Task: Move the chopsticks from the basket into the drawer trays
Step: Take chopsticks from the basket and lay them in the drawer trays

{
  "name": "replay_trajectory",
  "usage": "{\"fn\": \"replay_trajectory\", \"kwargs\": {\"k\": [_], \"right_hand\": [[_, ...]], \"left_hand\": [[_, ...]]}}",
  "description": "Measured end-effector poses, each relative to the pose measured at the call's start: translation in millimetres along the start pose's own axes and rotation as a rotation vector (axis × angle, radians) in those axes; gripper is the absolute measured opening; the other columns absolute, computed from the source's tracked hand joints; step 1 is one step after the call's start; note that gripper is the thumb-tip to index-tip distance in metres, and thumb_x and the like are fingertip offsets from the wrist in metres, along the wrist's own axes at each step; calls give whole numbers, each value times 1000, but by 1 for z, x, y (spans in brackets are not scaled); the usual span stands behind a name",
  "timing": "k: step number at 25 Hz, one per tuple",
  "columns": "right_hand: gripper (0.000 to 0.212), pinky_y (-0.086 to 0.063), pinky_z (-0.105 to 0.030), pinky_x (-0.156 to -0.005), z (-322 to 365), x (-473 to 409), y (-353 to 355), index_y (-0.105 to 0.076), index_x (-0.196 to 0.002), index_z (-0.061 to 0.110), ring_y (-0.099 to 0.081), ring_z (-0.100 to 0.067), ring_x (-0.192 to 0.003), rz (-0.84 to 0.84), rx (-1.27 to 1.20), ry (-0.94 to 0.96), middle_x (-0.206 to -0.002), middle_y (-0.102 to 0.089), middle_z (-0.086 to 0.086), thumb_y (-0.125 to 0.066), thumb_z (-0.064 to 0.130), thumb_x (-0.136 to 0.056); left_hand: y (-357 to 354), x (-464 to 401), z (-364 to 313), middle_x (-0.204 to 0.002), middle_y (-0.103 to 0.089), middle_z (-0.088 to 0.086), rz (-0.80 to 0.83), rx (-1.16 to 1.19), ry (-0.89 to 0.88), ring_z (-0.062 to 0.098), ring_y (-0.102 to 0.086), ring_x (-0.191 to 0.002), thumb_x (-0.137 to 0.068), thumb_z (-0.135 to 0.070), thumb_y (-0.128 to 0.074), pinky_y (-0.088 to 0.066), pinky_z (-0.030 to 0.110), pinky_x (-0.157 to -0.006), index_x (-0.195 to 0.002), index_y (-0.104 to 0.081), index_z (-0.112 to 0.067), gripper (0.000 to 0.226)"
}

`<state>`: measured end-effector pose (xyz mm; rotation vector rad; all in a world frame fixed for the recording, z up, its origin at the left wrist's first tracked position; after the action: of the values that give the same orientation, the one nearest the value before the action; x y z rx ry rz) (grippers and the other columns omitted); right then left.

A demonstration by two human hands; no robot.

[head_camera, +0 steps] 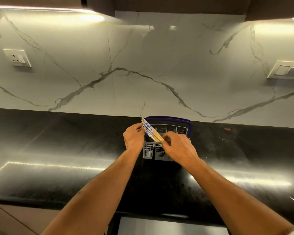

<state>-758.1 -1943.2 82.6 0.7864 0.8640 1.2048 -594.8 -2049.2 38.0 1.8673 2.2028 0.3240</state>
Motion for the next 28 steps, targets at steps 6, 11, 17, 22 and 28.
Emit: {"fn": "replay_trajectory", "kwargs": {"k": [6, 11, 17, 22, 28], "right_hand": [[27, -62, -35, -80, -15, -5, 3, -62, -120, 24, -69, -12, -89, -20, -82, -35, -109, -72, 2, -61, 34, -95], [34, -63, -37, -81, -25, -5, 4, -62, -124, 22, -74, -14, -86, -57, -473, -178, -103, -76, 3, -65, 36, -94], [34, -62, -45, -84, -32, -2, 0, -62, -127, 18, -77, -26, -85, 30, -954, -348, -104, -75, -9, -64, 30, -96], [40, -62, -40, -85, -13, -4, 17, -58, -133, 25, -73, -12, -88, -35, -558, -179, -99, -76, 3, -64, 30, -95], [38, -55, -25, -87, 31, -10, 59, -58, -136, 21, -68, -13, -102, -76, -381, 29, -120, -70, 3, -60, 26, -98]], "left_hand": [[-2, 1, -5, -101, -76, 1, -16, -14, 7, 11, -73, -80, -93, -16, -67, -63, 36, -75, -114, -73, -16, 22], [8, 0, -7, -98, -76, 1, 6, 33, 16, 10, -73, -81, -91, -17, -69, -63, 34, -75, -110, -74, -15, 19], [31, 3, -40, -99, -76, 5, 36, 89, -74, 12, -74, -84, -91, -13, -69, -63, 32, -77, -111, -72, -10, 21], [59, 8, -87, -97, -76, 5, 84, 100, -200, 12, -74, -84, -90, -12, -70, -63, 31, -78, -109, -73, -10, 20], [79, 31, -173, -96, -76, 8, 256, 79, -380, 17, -76, -85, -88, -9, -71, -63, 33, -77, -107, -74, -8, 19]]}}
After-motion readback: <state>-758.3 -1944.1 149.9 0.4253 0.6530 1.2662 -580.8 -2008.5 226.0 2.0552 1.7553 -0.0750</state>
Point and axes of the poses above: each hand's wrist, its own x-axis away from the middle knuckle, its own y-axis out of the back of the hand, z = x × y, the point moved 7 cm from there along -x, towards the middle knuckle
